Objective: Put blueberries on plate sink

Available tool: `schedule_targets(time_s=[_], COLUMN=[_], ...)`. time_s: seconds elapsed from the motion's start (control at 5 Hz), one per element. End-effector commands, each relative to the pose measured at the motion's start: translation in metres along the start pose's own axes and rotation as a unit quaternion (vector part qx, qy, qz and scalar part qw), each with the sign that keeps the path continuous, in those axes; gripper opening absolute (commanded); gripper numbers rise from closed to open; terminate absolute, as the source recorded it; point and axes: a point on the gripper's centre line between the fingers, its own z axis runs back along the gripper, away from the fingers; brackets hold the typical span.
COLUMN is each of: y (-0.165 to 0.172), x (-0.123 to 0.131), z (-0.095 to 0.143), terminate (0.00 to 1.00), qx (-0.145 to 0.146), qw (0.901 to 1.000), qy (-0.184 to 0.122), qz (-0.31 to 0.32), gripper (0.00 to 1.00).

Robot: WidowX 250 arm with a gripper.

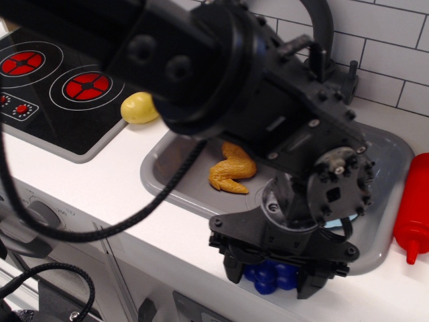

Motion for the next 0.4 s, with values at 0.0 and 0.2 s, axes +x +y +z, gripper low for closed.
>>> schedule_targets(time_s=[0.0,0.2], y=[0.008,0.013], x=[0.028,0.053], z=[0.037,0.04], terminate=[0.0,0.0], qx=[-0.037,-0.04], qw=[0.9987,0.9938], qy=[-0.012,-0.04], qz=[0.032,0.095], gripper=[0.0,0.0])
